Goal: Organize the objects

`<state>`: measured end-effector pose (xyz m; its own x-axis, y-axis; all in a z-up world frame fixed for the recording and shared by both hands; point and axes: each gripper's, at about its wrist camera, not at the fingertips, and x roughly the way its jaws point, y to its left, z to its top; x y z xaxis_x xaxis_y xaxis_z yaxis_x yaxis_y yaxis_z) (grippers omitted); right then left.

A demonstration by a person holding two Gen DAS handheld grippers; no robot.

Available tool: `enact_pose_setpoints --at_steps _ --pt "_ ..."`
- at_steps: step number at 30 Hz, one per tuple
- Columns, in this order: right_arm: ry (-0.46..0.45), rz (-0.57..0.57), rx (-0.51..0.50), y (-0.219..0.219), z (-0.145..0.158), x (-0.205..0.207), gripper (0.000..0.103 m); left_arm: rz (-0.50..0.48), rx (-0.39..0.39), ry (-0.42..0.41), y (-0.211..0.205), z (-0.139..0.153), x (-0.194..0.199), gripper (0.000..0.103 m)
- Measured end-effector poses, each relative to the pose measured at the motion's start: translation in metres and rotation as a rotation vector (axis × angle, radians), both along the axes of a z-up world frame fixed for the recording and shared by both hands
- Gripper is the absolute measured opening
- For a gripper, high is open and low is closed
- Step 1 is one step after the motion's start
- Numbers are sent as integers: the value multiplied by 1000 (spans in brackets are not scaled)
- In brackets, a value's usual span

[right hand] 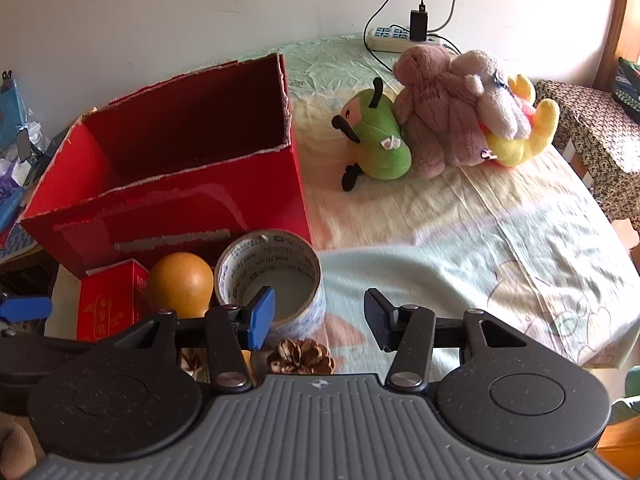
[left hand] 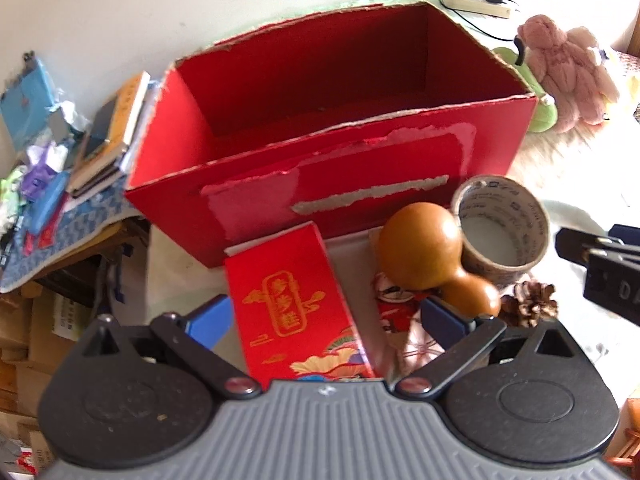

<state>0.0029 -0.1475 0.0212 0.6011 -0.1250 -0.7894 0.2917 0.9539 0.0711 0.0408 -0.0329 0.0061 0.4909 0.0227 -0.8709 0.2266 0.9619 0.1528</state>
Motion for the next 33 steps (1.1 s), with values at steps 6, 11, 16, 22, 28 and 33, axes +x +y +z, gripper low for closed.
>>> enact_pose_setpoints --at_steps 6,11,16,22,28,33 --pt "-15 24 101 -21 -5 14 51 -52 -120 -17 -3 11 5 99" --pt "5 60 164 -37 -16 28 48 -93 -268 24 -10 16 16 78" --pt "37 128 234 -50 -27 41 42 -106 -360 68 -21 12 26 60" --pt "88 196 301 -58 -40 54 32 -117 -368 55 -35 14 29 48" --pt "128 231 346 -69 -51 62 18 -126 -355 55 -50 14 26 41" --pt "107 261 370 -76 -47 59 9 -93 -329 77 -57 5 30 41"
